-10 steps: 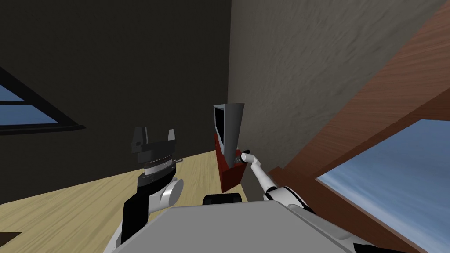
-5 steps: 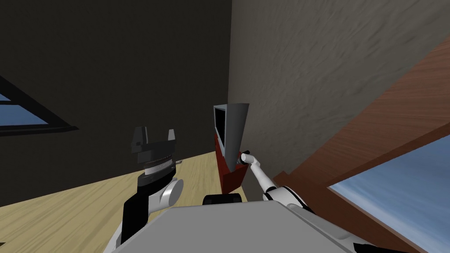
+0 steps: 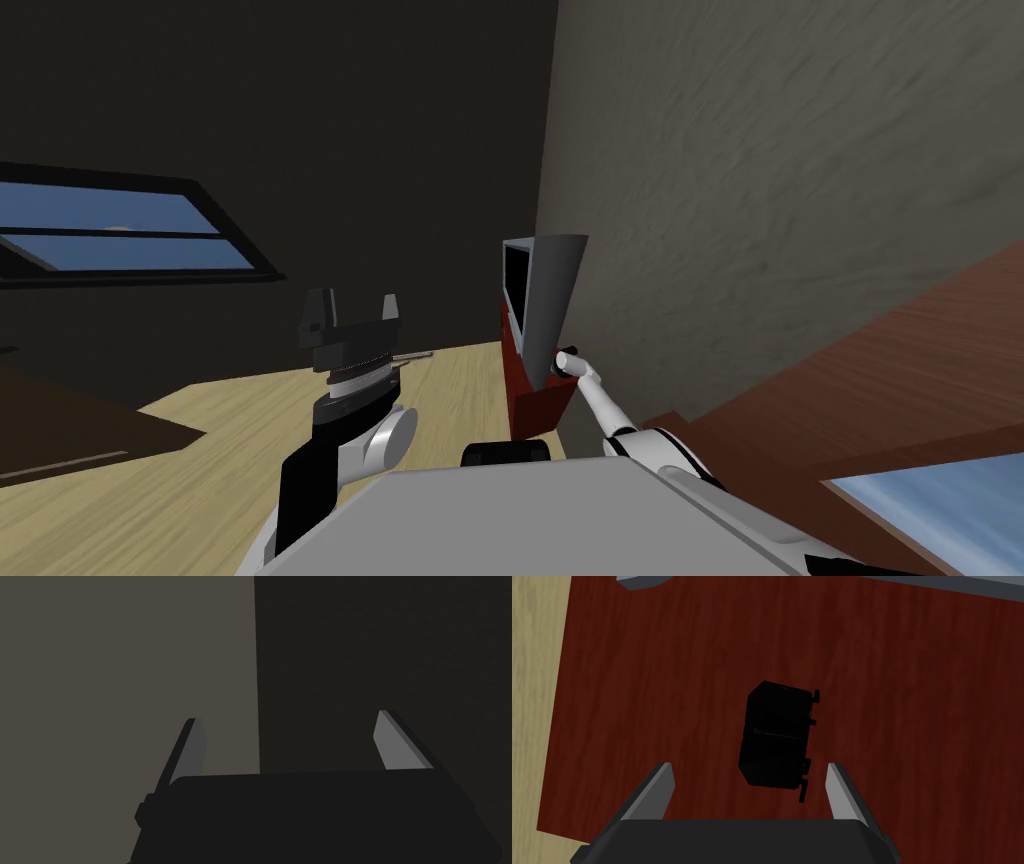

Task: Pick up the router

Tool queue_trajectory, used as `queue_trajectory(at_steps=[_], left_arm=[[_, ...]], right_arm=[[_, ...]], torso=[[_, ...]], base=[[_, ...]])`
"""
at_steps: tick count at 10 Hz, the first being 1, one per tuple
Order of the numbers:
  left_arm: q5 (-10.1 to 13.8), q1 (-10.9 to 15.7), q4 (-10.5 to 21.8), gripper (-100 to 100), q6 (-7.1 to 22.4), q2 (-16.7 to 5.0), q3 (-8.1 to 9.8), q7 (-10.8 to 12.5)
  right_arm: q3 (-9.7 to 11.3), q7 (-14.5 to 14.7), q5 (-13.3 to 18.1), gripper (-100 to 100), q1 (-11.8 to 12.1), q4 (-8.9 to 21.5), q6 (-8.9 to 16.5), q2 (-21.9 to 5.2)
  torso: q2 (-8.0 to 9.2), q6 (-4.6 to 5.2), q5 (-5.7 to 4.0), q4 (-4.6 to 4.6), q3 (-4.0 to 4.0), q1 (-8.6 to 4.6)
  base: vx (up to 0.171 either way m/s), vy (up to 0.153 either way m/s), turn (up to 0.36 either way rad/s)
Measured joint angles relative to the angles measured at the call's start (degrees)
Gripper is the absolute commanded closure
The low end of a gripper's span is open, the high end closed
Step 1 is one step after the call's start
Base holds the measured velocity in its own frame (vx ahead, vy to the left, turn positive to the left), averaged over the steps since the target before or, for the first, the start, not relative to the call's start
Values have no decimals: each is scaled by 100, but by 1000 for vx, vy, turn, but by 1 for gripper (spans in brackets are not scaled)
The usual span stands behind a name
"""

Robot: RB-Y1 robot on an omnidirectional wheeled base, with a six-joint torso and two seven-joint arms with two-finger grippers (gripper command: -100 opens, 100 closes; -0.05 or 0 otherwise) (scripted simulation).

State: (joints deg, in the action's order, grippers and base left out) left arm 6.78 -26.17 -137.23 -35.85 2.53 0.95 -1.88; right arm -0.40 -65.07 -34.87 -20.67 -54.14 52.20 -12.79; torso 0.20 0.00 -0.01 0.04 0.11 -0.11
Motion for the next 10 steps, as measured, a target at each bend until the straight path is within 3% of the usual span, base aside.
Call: queue_trajectory(at_steps=[1, 2, 6, 7, 8, 10], left_arm=[[0, 0, 0, 0, 0, 0, 0, 0], [0, -1, 0, 0, 0, 0, 1, 0], [0, -1, 0, 0, 0, 0, 0, 0], [0, -1, 0, 0, 0, 0, 0, 0], [0, -1, 0, 0, 0, 0, 0, 0], [0, -2, -1, 0, -1, 0, 1, 0]], right_arm=[[-77, 5, -10, -100, 15, 104, -107, -21], [-85, 6, -10, 100, 16, 116, -131, -22], [-84, 6, -12, 100, 15, 113, -128, -20], [-84, 6, -13, 0, 15, 113, -128, -19], [-84, 6, -13, 100, 15, 114, -127, -19], [23, -9, 22, 100, -21, 26, -36, 33]], torso=[[-1, 0, 0, 0, 0, 1], [-8, 3, 0, -1, -4, 2], [-18, 4, 3, -5, -11, 8], [-18, 4, 3, -5, -11, 8], [-18, 4, 3, -4, -11, 8], [-28, 8, 6, -6, -16, 11]], base=[[-17, -8, 39], [-3, -3, -16], [0, 1, 3], [0, 0, 0], [23, 7, -238], [41, 17, -326]])
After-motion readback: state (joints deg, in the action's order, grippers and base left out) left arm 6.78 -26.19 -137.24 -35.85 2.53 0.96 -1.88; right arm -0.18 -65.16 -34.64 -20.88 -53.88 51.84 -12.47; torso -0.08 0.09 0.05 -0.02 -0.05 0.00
